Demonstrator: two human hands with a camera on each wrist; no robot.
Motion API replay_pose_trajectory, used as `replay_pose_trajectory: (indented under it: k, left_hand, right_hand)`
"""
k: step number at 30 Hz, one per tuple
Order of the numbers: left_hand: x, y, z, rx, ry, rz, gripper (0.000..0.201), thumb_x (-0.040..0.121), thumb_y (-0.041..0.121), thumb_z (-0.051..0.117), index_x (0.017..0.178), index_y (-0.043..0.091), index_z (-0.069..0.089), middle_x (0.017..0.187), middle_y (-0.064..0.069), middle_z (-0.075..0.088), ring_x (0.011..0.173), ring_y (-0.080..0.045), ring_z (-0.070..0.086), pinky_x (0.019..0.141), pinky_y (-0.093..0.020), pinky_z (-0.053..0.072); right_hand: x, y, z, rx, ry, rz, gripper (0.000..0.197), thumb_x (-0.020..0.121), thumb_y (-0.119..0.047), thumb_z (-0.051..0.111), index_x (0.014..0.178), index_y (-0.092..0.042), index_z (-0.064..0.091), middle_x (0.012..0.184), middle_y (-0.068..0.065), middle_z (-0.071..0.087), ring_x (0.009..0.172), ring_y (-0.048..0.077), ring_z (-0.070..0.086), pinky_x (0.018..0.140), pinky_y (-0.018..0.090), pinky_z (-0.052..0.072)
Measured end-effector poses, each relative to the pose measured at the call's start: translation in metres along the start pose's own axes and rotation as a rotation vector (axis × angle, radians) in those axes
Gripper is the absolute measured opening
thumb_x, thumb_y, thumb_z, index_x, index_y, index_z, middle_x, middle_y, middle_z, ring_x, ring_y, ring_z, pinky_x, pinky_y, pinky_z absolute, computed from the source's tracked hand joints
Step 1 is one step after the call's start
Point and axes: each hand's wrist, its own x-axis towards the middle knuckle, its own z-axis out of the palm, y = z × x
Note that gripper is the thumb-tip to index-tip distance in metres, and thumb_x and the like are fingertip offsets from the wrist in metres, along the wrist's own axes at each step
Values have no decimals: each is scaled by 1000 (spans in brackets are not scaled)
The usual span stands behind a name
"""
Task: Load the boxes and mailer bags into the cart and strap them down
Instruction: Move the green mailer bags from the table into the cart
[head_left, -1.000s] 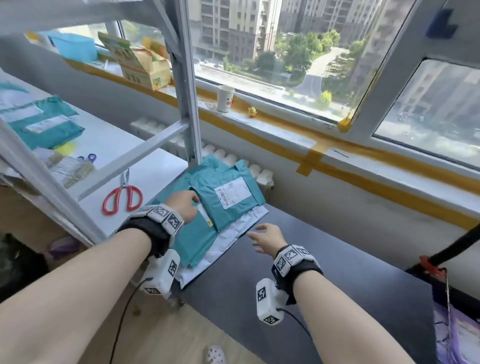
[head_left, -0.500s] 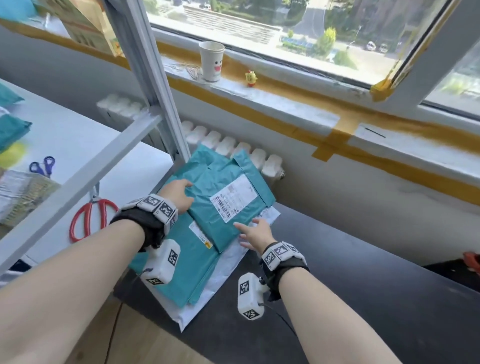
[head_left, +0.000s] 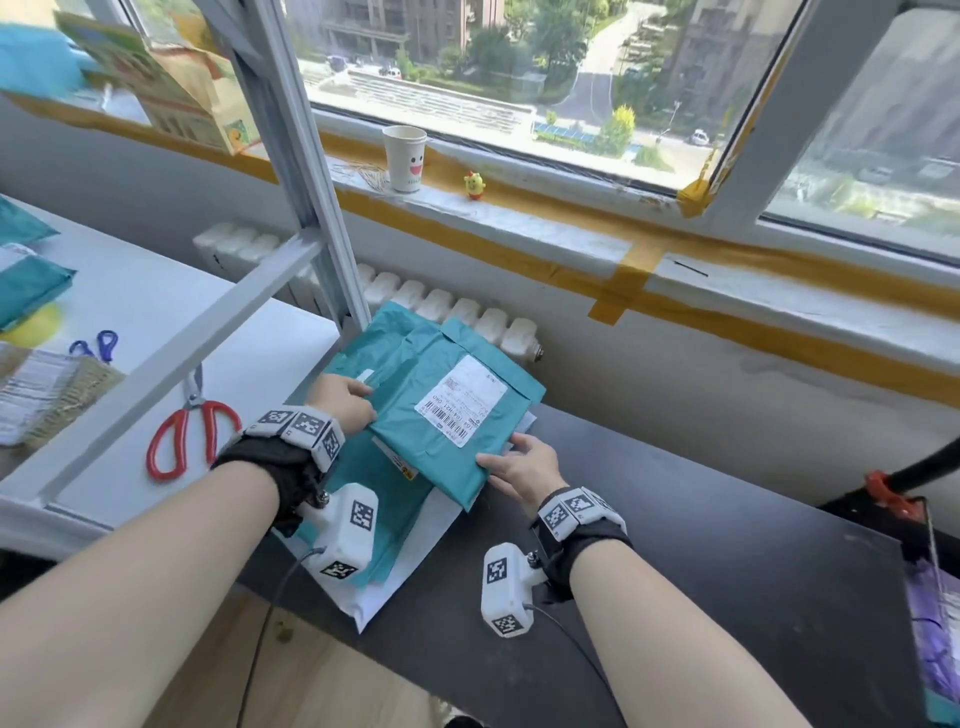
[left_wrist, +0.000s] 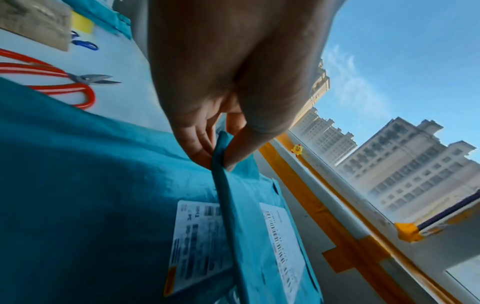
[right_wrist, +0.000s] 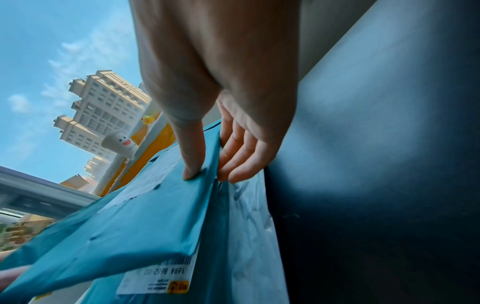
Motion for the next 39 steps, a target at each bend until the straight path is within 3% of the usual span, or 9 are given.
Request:
replay_pose_trajectory:
  k: [4, 7, 9, 11, 14, 17, 23, 30, 39]
  left_hand:
    - [-54, -8, 2, -186, -60, -11, 29, 77, -8, 66, 106, -3, 64, 96, -13, 60, 89, -24, 59, 85, -39, 55]
    - [-106, -12, 11, -351, -151, -27, 17, 81, -4, 67, 76, 10, 58, 77, -8, 58, 69, -17, 62, 50, -25, 53]
    - [-141, -21, 24, -410, -230, -27, 16, 82, -4, 67, 81, 10, 58, 63, -1, 64, 49, -10, 63, 42, -20, 51]
    - [-171, -35, 42, -408, -303, 16, 17, 79, -2, 70, 94, 4, 64, 72, -4, 73, 60, -12, 69, 53, -21, 55]
    - [-217, -45, 72, -353, -396, 88, 36, 76, -1, 74, 110, -1, 63, 109, -15, 67, 90, -27, 66, 88, -39, 53]
    - [-267, -38, 99, -292, -489, 172, 32, 79, -9, 67, 110, -3, 63, 98, -14, 65, 78, -25, 62, 83, -36, 49]
    - [-355, -6, 162, -152, -633, 318, 33, 76, -6, 70, 107, 5, 66, 96, -11, 67, 86, -23, 62, 85, -30, 50]
    - [-454, 47, 260, -87, -777, 438, 44, 75, -7, 71, 118, 1, 61, 115, -16, 66, 92, -23, 62, 88, -32, 51]
    - [-530, 104, 417, -126, -717, 360, 38, 74, -11, 70, 110, -2, 63, 106, -17, 68, 90, -22, 62, 88, -34, 52]
  right_hand:
    - [-47, 7, -27, -51, 38, -122, 64, 73, 12, 72, 128, -5, 46, 97, 12, 61, 93, 26, 61, 78, 34, 53]
    - [-92, 15, -52, -69, 83, -210, 69, 70, 15, 73, 131, -3, 45, 93, 14, 58, 91, 29, 60, 85, 42, 53]
    - [-124, 27, -73, -61, 107, -235, 69, 70, 18, 70, 131, -4, 46, 87, 12, 58, 91, 30, 60, 90, 47, 52]
    - [-156, 42, -97, -52, 132, -242, 68, 71, 20, 68, 130, -5, 47, 88, 12, 59, 89, 30, 61, 89, 48, 53]
    - [-205, 67, -136, -47, 184, -241, 64, 73, 21, 65, 127, -8, 49, 86, 9, 59, 82, 25, 62, 85, 45, 54]
    - [-250, 89, -176, -35, 273, -247, 64, 72, 22, 65, 128, -3, 48, 87, 9, 59, 88, 29, 62, 89, 47, 53]
    - [-331, 118, -267, -6, 490, -283, 69, 70, 24, 65, 133, 1, 47, 83, 4, 59, 81, 25, 62, 81, 43, 55]
    - [-384, 141, -396, 23, 722, -313, 67, 66, 23, 68, 127, -1, 55, 102, 18, 62, 101, 36, 62, 88, 52, 53]
    - [-385, 140, -578, -120, 734, -302, 64, 68, 18, 70, 126, -4, 55, 97, 10, 65, 95, 25, 63, 86, 44, 55]
